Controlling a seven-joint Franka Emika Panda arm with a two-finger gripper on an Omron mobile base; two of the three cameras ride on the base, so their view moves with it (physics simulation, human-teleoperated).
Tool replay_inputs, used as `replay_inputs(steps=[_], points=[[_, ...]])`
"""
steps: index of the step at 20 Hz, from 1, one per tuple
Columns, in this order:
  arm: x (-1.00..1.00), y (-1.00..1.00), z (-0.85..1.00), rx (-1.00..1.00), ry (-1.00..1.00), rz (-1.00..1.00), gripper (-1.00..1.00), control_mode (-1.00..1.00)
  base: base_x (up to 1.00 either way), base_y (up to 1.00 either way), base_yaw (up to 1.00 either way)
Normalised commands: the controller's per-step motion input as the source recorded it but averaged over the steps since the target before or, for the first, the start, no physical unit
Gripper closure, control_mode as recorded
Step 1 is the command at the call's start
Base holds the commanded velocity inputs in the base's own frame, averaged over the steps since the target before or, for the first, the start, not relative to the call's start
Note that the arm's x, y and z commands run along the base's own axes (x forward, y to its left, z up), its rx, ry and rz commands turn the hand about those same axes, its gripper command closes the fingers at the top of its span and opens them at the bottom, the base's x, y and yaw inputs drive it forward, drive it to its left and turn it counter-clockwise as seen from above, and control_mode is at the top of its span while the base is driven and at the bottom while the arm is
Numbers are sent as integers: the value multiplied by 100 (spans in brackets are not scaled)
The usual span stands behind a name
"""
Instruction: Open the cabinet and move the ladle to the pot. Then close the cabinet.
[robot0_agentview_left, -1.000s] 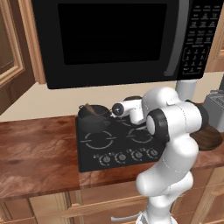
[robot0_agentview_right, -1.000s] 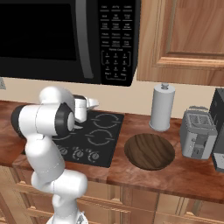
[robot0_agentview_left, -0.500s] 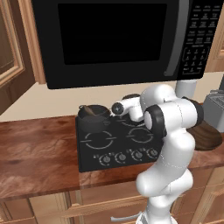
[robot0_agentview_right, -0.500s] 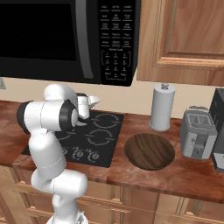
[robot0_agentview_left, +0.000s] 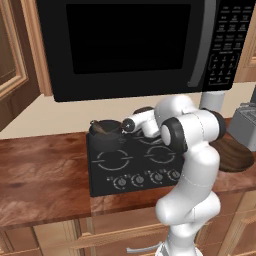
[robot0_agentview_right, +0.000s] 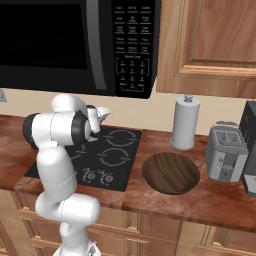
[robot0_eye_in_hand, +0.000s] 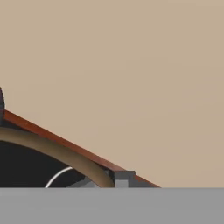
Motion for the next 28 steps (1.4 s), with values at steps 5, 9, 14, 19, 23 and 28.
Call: replay_inputs(steps=[5, 9, 14, 19, 23, 28], points=[[1, 12, -6, -9, 0, 1, 100, -100, 0, 0, 0], [8, 5, -6, -10, 0, 1, 100, -100, 0, 0, 0], [16, 0, -2, -8, 0, 0, 100, -100, 0, 0, 0], [28, 0, 0, -6, 0, 0, 100, -100, 0, 0, 0], [34, 0, 0, -2, 0, 0, 100, -100, 0, 0, 0], [27, 0, 0, 0, 0, 0, 100, -100, 0, 0, 0]])
